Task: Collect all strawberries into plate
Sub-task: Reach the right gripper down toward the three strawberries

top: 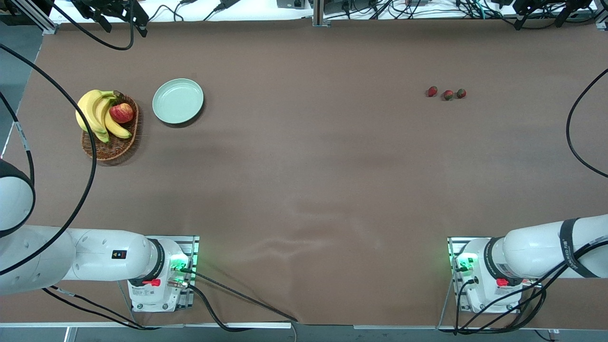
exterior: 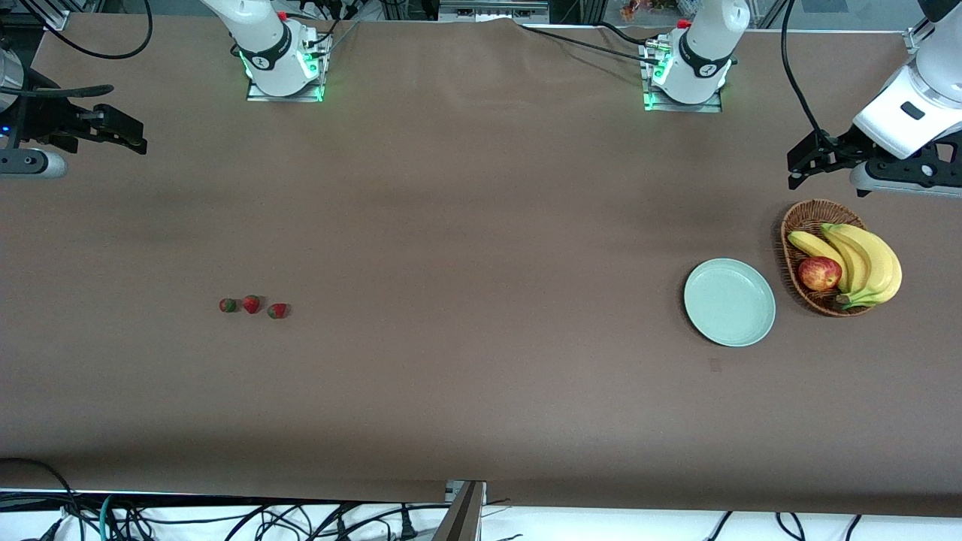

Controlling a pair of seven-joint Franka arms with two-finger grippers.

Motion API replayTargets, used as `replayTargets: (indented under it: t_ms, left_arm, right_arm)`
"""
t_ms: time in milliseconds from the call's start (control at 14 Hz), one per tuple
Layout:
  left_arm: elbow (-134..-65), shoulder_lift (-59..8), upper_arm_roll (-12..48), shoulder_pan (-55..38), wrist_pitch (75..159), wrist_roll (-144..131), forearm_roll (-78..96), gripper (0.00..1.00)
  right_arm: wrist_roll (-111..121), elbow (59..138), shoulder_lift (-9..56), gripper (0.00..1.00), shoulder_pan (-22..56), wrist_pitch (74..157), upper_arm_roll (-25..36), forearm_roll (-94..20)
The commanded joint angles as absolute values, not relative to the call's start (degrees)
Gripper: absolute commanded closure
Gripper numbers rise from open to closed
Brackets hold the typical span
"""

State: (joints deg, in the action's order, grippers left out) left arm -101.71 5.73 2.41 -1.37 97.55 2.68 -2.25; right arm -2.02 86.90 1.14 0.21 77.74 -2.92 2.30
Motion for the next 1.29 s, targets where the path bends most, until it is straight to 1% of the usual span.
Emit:
replayTargets:
  t_ms: [0,287,645,932,1218]
  left_arm:
    - [-99.84,4.83,2.64,-0.79,96.06,2.37,-3.16,0.0]
    - [-99.84,4.83,2.64,-0.79,96.06,2.29,-3.16,0.0]
    - [-99.84,4.83,2.64,-0.79,96.06,2.2,-3.16,0.0]
    - [-99.84,4.83,2.64,-0.79,95.98,2.11,-3.16,0.0]
    - [-99.84,4.83,2.64,-0.79,96.06,2.37,-3.16,0.0]
  right_arm:
    - [-2.72,85.25,1.85,0.0,-0.53,77.34,-3.6,2.55]
    - [-2.72,85.25,2.55,0.0,-0.7,77.52,-3.52,2.46]
    - [-2.9,85.69,5.79,0.0,-0.53,82.35,-3.43,2.9]
    - [-2.72,85.52,14.12,0.0,-0.44,84.55,-3.52,2.37]
    - [-2.64,85.96,23.88,0.0,0.7,93.14,-3.96,2.37]
